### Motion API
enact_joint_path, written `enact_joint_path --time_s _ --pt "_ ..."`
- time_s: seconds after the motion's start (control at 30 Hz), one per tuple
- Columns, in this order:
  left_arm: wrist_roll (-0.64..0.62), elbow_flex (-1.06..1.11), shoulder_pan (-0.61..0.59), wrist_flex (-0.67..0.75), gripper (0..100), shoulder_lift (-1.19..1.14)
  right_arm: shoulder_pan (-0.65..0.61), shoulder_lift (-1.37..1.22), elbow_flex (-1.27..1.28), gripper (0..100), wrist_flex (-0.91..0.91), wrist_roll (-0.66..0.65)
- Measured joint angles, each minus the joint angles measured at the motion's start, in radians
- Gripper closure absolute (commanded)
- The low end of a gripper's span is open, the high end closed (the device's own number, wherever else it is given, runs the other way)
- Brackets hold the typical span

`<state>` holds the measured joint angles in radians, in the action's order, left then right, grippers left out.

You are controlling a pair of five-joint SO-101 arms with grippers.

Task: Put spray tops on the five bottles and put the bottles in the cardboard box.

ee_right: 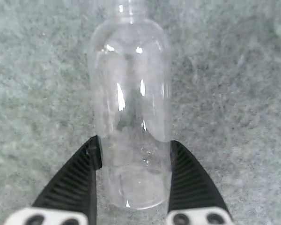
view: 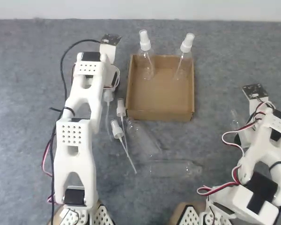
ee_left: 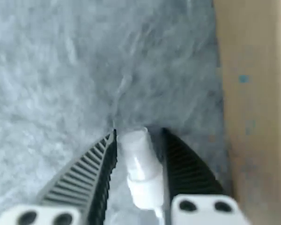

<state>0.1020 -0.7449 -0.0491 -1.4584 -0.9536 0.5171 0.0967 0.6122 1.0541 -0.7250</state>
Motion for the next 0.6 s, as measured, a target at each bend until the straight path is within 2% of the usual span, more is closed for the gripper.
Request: enact_joint_path --time_s 0.27,0.47,0.6 --pt "0.049 -0.005 -0.021 -0.130 89 0.000 0.000 0.000 0.000 99.3 0.000 0.000" --pt "0.049 -0.005 -0.060 -0.155 86 0.000 0.006 0.002 0.020 99.3 -0.008 0.003" --pt "0.061 -0.005 -0.069 -0.158 88 0.000 0.011 0.002 0.020 99.3 -0.008 0.003"
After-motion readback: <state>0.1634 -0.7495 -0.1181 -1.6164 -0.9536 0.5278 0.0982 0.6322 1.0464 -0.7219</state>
